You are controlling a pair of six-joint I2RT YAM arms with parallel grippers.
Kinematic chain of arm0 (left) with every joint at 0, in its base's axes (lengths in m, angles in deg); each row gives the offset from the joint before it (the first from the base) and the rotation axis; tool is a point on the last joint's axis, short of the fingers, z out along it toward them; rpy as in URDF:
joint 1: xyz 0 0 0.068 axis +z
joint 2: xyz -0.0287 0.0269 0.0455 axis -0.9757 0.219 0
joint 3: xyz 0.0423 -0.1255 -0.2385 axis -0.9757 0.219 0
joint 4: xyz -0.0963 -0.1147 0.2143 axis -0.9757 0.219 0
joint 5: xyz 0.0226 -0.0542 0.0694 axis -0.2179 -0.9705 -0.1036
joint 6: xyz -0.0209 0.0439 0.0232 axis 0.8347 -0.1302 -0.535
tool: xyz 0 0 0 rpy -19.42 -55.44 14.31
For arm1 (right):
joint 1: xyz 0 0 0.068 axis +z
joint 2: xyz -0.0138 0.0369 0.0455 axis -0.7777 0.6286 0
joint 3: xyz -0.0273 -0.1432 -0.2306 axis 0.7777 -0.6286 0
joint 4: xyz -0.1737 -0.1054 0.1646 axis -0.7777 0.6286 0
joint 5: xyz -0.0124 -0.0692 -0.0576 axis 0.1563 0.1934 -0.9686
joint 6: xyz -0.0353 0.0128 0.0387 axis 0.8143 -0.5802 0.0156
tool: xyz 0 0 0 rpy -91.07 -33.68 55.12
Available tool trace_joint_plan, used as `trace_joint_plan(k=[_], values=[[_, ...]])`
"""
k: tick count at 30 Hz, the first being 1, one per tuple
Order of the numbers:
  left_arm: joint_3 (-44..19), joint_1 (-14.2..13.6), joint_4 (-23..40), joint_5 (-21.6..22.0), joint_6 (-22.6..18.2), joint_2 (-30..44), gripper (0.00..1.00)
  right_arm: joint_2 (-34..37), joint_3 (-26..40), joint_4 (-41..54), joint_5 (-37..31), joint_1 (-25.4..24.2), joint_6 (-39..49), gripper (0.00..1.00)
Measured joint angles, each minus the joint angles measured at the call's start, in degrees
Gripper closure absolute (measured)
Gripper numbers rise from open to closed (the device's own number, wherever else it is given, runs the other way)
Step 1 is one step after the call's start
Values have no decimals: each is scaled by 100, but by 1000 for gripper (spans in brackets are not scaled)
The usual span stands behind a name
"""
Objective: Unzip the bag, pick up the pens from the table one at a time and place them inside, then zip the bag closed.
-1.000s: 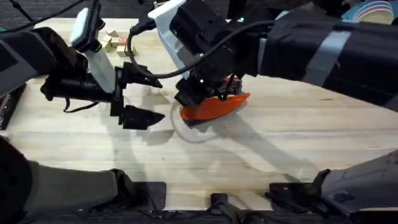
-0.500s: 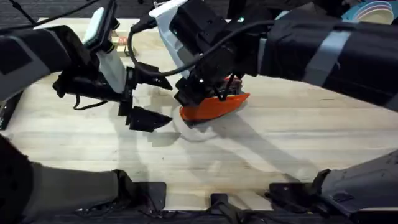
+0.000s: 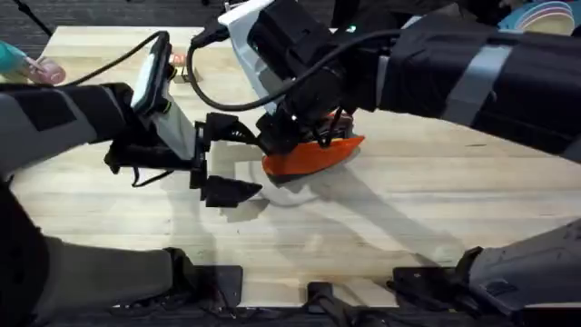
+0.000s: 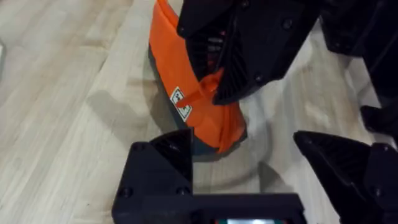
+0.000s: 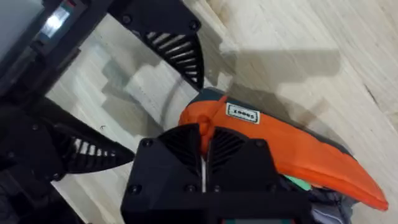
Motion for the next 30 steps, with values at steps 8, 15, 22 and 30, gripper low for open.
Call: trace_joint_plan(k=[8,15,22,30], values=[[330,-45,-956,-360,614,0,6,0,0,-2,0,0,0,970],[339,-495,-1746,-460,1439,-2,6,0,0,-2,0,0,0,970],[339,-728,-2272,-372,2421,-2,22,0,0,-2,0,0,0,970],[339,-934,-2328,-282,2857,0,363,2,0,-2,0,0,-2,970]])
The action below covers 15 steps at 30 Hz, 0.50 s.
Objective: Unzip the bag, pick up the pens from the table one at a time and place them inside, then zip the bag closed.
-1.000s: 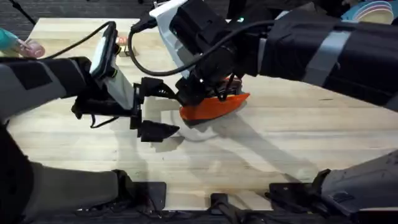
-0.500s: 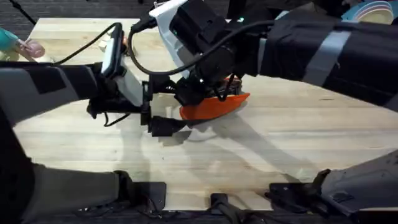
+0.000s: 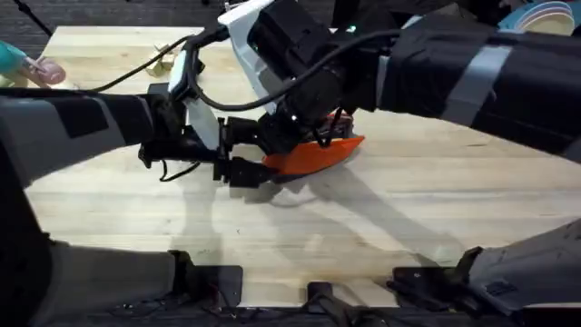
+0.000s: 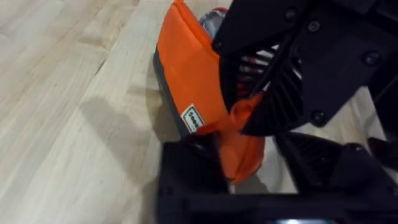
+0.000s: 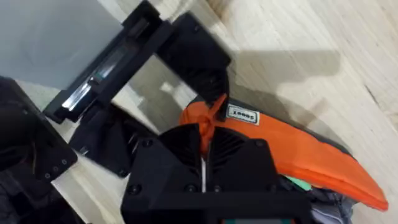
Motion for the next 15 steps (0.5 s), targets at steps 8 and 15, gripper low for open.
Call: trace_joint_plan(k=[8,15], values=[[0,-25,-106,41,77,-2,895,-2,0,-4,2,0,-17,970],[0,-30,-119,35,79,-1,959,-2,0,27,-34,-165,-39,970]])
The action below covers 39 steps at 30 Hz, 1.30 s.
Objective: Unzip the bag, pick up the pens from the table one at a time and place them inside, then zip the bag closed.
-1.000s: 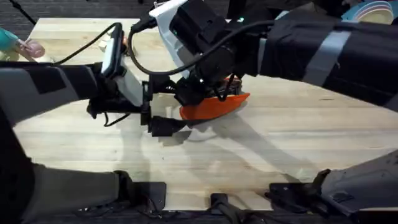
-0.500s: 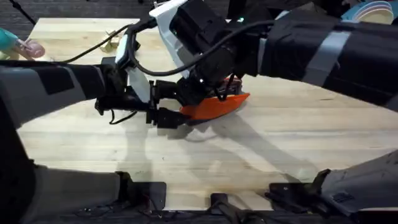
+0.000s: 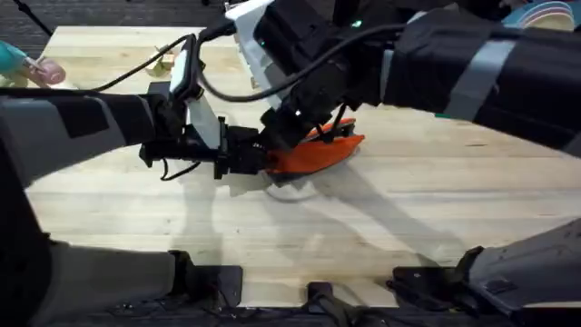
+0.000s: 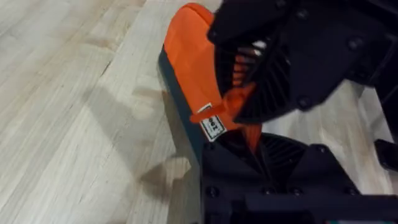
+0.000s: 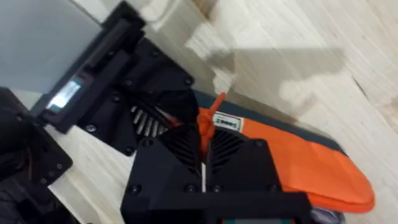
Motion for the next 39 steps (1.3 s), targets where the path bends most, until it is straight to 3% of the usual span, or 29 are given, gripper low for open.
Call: trace_joint_plan(k=[22,39], values=[[0,-44,-64,-116,17,-1,956,0,31,583,528,-1644,-64,970],[0,-44,-73,-77,17,-1,956,2,31,620,443,-2776,-65,968]])
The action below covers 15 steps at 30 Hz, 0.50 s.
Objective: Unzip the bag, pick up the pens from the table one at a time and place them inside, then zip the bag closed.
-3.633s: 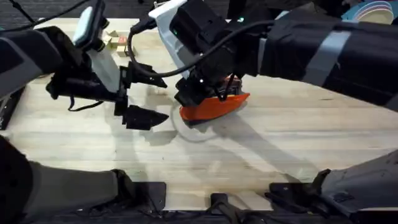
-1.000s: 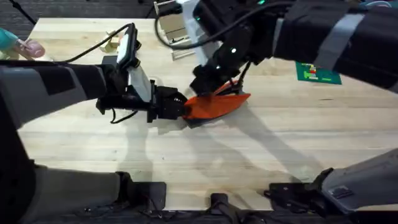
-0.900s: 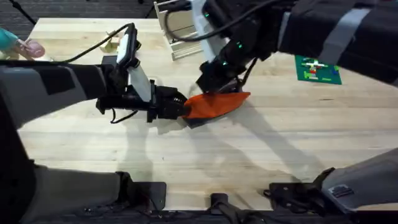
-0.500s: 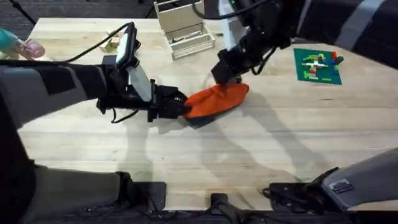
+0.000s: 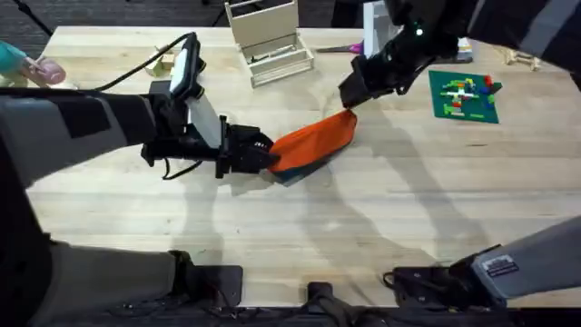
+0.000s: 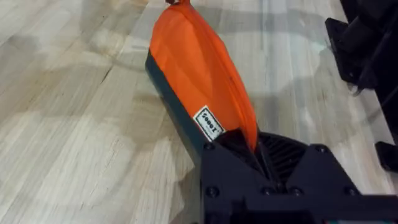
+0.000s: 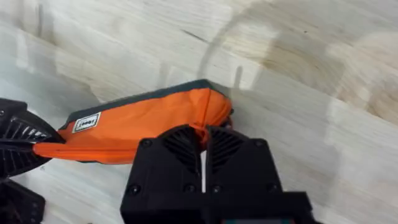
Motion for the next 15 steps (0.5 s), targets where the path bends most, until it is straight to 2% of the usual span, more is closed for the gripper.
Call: trace_joint_plan(k=[15], values=[[0,-36,-20,12,0,0,956,311,-96,-168,91,-512,-12,968]])
